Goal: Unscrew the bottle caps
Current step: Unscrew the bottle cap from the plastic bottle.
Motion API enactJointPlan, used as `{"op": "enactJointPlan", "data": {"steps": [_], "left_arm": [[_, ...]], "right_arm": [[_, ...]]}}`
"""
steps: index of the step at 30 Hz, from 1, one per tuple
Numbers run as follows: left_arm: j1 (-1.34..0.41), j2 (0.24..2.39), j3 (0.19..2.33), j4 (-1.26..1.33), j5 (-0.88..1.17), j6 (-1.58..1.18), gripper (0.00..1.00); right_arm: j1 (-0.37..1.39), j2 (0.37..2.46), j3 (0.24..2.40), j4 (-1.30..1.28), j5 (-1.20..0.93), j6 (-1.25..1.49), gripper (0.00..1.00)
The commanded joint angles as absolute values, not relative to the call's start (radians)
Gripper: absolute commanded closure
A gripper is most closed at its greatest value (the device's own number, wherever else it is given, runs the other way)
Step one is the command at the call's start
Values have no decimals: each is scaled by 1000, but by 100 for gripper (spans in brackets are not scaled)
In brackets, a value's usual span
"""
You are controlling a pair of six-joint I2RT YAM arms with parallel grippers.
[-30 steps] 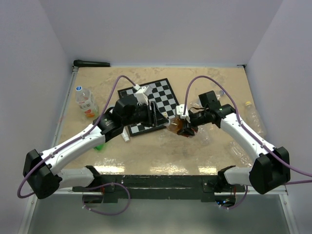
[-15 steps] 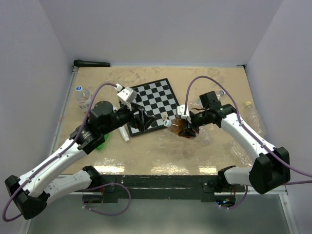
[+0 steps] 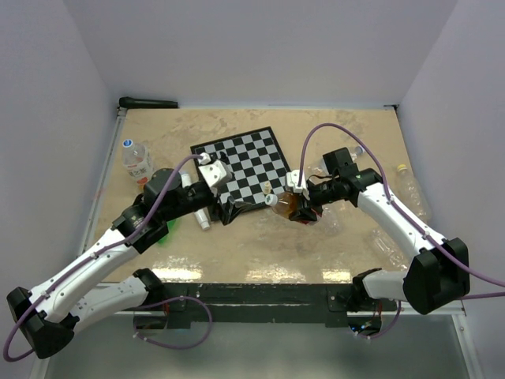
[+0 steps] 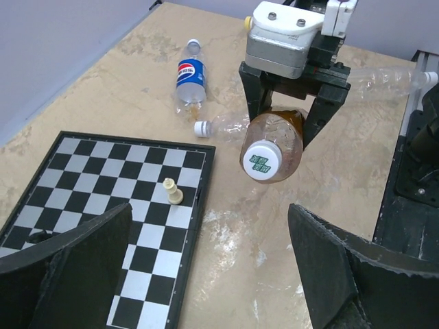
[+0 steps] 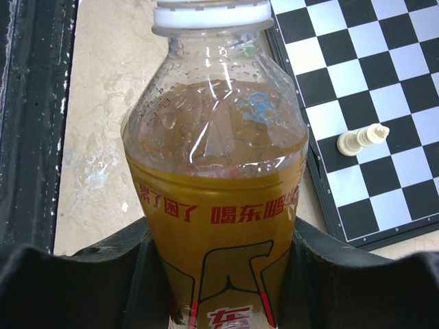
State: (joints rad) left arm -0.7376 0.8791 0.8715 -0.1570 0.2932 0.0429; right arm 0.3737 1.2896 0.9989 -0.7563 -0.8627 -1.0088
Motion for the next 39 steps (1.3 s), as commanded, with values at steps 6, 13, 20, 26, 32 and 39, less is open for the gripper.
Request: {"op": "enactJointPlan", "data": {"steps": [6,13,20,26,32,39], "left_arm": [[-735,881,858,-106,348,178,0],[-735,884,844,-124,371,256,0],[-735,894,847,-124,374,255,0],[-735,885,844,-129,388,270,0],[-735,884,844,-132,410,296,0],[-735,887,844,-129,422,310,0]], "right_arm": [[370,1281,1008,-776,-897,-1037,93],[370,1281,1009,-782,-899,-1040,93],[368,1278,1008,-782,-900,-1043,93],[368,1278,1008,-782,-900,-1045,94],[368,1278,1008,-785,-900,-1046,93],[368,1278,1008,-785,-900,-1046,93]]}}
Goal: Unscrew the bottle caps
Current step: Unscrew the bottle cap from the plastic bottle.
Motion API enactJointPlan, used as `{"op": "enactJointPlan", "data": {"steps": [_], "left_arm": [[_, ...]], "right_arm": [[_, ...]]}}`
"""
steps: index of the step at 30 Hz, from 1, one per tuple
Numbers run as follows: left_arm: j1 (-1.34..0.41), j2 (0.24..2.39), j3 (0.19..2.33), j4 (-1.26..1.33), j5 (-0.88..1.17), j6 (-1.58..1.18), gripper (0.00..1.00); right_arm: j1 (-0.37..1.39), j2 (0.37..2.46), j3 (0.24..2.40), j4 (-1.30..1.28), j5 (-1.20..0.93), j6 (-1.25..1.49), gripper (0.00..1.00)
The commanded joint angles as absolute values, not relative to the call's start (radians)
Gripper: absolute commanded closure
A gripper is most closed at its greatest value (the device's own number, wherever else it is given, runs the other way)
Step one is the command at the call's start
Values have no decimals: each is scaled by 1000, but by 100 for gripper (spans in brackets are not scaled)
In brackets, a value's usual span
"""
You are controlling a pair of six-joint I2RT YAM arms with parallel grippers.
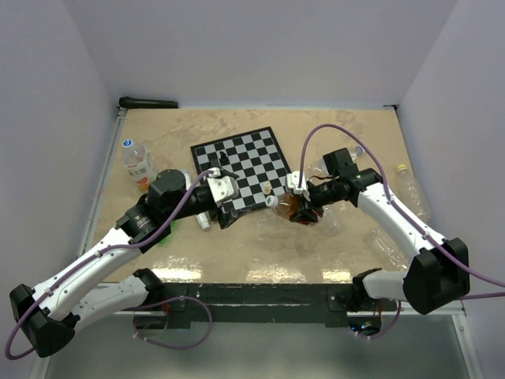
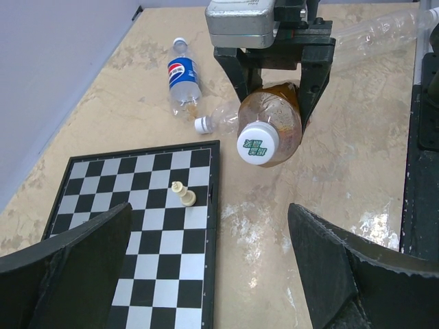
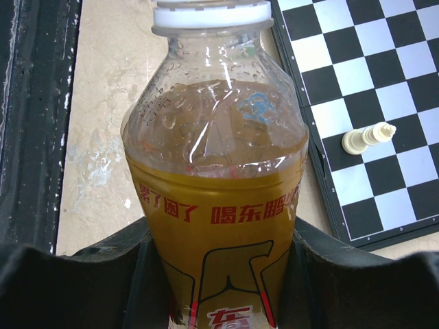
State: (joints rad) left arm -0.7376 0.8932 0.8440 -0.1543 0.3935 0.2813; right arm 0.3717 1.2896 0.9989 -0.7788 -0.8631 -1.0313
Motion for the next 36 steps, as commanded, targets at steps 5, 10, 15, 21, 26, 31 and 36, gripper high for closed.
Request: {"op": "enactJointPlan", "data": {"steps": [5,10,15,21,26,31,36], "left_arm": [[-735,885,844,-124,422,308,0],[-735,887,842,-123,434,313,0],[-736,894,833,-101,474,319,0],[-739,931,819,-37,526,330,2],[-744,991,834,28,571,336,4],[-752,1057,847,74,603,321,8],[-764,1118,864,138,626,299,13]], "right_arm": [[368,1278,1008,-785,-900,-1049,93],[368,1278,1008,-785,-900,-1049,93],[368,1278,1008,-787,-900,-1052,94],[368,1281,1008,-790,-902,-1054,93],[368,1287,1011,-793,-902,-1057,93],[368,1281,1009,-793,-903,-1058,93],[368,1284,1011,-795,-904,-1060,93]]}}
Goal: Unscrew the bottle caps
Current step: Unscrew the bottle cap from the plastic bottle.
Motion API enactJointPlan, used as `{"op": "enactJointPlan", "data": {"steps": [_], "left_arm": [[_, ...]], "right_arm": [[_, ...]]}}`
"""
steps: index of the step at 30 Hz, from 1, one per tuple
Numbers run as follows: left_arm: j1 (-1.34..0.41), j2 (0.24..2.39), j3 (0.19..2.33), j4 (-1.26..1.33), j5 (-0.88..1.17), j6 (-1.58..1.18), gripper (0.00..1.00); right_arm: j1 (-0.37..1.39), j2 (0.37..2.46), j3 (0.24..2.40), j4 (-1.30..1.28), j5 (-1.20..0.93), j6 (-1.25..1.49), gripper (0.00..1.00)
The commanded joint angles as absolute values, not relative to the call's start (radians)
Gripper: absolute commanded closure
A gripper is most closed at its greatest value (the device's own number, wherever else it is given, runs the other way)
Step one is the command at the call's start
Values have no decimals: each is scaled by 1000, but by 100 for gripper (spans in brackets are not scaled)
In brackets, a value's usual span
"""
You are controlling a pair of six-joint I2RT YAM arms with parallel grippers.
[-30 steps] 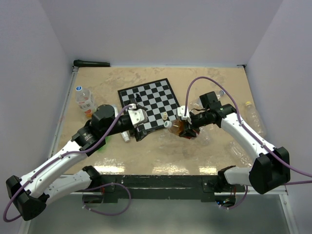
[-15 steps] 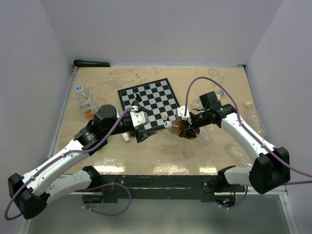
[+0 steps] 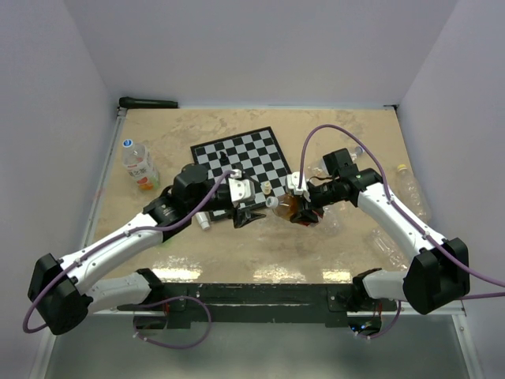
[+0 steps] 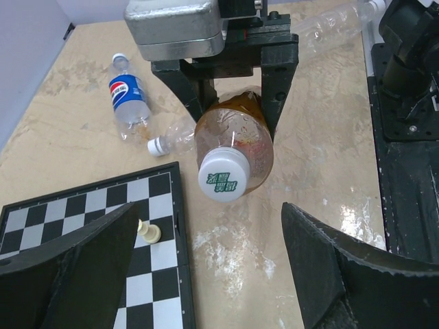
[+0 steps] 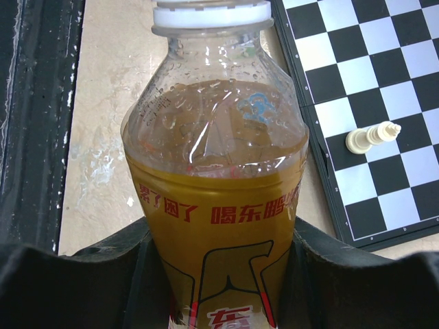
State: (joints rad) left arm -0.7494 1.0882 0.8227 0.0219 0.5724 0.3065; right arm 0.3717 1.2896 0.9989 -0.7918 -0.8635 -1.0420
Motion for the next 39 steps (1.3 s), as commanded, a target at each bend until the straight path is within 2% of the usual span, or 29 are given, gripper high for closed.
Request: {"op": "enactJointPlan", "data": {"steps": [1,5,11,14,19,20,24,29,32,39], "left_arm": [[-765,1130,867,149,627,295,14],[-773,1175,887,173,643,281,20],[-779,1204,890,186,661,264,34],[-779,1212,896,187,670,253,52],[-779,1219,903,175,689,219,96],[-779,1220,904,173,689,195,100],[-779,1213,917,157,658,10,100],[-778,1168,956,17,332,-437,100],[-778,1135,956,-41,255,-636,100],[-778,1129,954,-41,238,-690,100]], "right_arm": [[368,1284,1011,-796,-904,-1060,93],[368,1285,1009,-796,-904,-1060,93],[368,1290,1009,-798,-904,-1063,93],[368,1290,1009,-799,-904,-1065,93],[368,1290,1009,-798,-902,-1065,93],[368,1290,1008,-798,-900,-1065,94],[367,1287,1008,-796,-900,-1065,93],[368,1287,1003,-792,-899,-1062,93],[368,1304,1011,-807,-897,-1075,94],[368,1302,1011,-813,-897,-1081,94]]}}
